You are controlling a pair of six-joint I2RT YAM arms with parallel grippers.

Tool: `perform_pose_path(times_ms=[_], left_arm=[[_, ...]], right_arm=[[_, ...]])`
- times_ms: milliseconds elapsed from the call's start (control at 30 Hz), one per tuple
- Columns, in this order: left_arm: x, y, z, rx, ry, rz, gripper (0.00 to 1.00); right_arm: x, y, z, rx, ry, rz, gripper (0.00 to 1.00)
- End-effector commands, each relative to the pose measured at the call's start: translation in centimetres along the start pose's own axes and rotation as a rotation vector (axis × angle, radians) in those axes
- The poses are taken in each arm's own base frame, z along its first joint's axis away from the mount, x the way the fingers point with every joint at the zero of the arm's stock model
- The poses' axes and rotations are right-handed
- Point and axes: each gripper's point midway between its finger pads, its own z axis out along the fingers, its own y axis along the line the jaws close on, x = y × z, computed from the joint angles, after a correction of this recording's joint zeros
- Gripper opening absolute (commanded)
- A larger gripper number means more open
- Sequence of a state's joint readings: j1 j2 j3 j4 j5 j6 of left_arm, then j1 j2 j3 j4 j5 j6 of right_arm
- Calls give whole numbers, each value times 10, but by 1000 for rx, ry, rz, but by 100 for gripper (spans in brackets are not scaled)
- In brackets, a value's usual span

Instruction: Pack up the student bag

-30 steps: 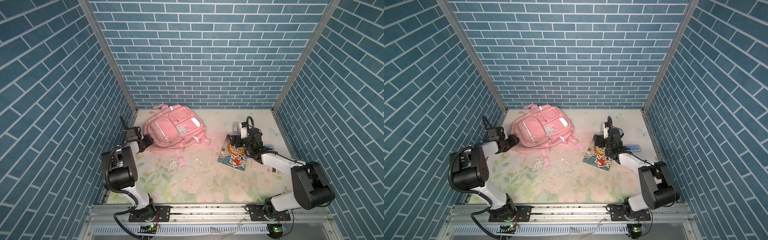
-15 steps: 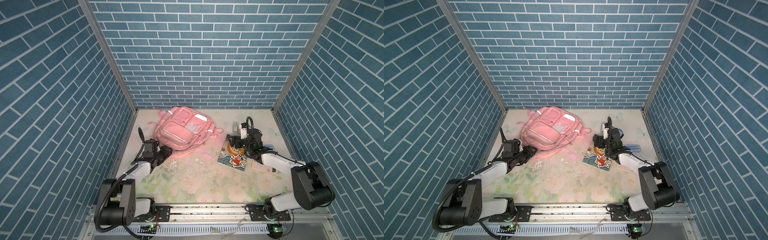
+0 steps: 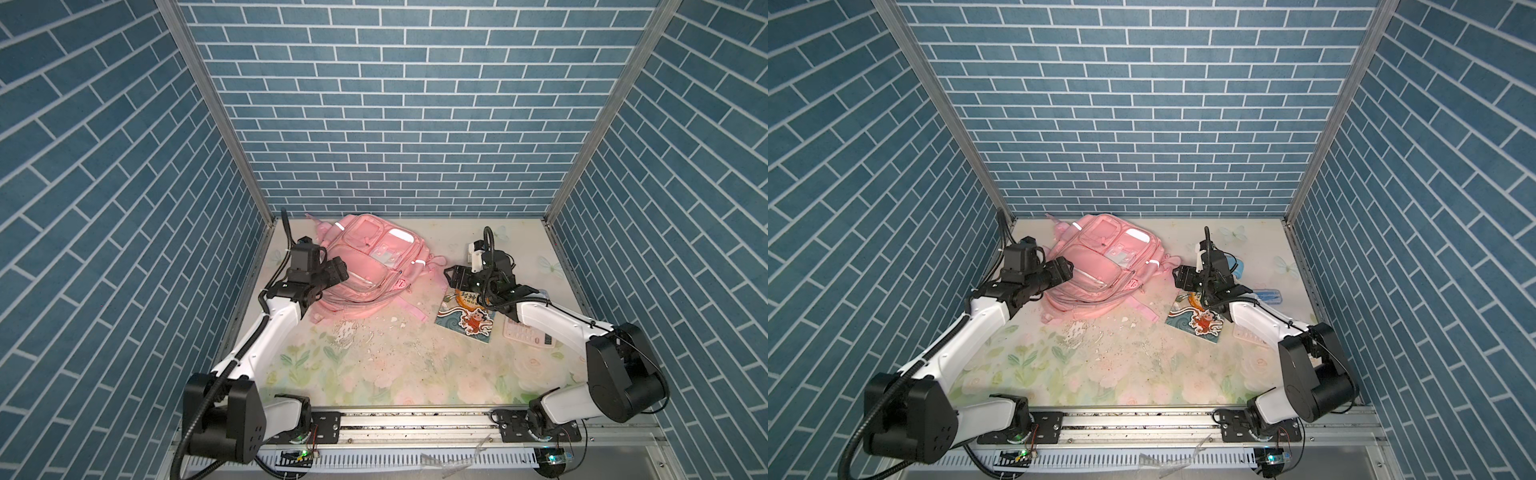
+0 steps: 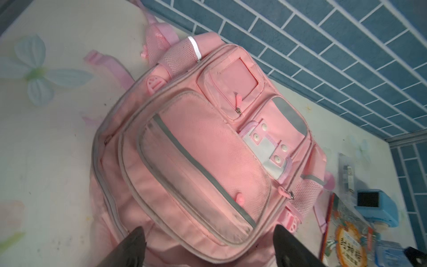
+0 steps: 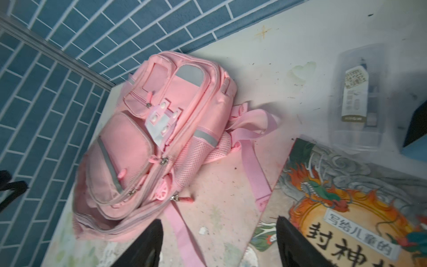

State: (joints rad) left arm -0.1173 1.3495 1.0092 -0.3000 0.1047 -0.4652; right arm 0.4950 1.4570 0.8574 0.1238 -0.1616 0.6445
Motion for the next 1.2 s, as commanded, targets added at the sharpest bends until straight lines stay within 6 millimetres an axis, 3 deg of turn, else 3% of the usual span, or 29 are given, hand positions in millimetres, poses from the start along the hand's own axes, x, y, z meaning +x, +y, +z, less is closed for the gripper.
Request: perform_pose_path(times_ms=[0,133,367,533,667,767,867,1000,1167], left_arm=[[2,33,21,-89,110,106,87],[-21,48,50,-146,158,198,87],[-36,88,95,-213,213,216,87],[-19,118,123,-225,293,155,87],[0,131,129,-191,304,71,84],[17,135,133,-147,331,8,74],[31,136,128,-117,337,-76,45],[36,125,106,-39,254,-191,18],[52,106,80,38,240,-260,4]], right_arm=[[18,5,7,17,61,218,77],[25,21,15,-19,71,338,77],[52,44,45,-50,142,425,77],[71,58,66,-71,209,457,77],[80,60,82,-79,248,478,77],[82,65,95,-88,279,477,77],[86,70,108,-94,332,457,77],[93,71,125,-104,403,467,77],[76,63,130,-120,382,450,78]])
